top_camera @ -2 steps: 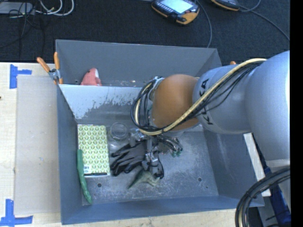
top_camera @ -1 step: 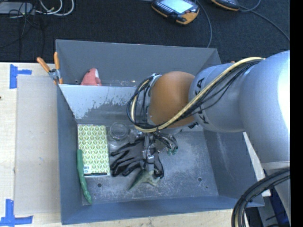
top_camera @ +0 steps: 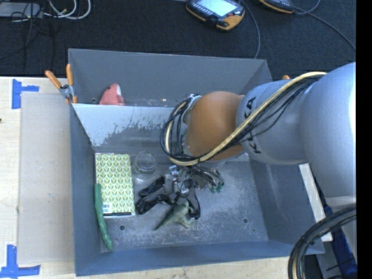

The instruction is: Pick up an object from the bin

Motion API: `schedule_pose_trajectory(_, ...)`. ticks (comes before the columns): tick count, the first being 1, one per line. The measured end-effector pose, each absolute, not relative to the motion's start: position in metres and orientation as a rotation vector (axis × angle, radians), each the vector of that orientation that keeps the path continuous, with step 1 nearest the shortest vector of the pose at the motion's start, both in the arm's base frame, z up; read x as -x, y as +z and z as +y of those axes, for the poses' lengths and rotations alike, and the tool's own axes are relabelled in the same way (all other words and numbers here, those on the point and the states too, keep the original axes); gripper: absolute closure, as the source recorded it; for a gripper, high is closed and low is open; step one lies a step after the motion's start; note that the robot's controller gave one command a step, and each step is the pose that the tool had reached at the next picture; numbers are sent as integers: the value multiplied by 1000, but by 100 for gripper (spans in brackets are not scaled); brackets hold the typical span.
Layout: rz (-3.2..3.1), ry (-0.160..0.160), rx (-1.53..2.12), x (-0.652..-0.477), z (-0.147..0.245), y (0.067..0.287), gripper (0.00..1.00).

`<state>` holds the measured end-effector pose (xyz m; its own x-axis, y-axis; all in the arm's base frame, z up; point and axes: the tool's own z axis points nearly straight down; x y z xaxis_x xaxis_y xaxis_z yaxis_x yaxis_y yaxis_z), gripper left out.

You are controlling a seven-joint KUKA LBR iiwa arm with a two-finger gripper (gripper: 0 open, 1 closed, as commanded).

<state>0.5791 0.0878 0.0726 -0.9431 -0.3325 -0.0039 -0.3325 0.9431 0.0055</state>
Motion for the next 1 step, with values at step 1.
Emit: schedule_pose_trajectory(1, 3094, 10, 529, -579, 88, 73, 100)
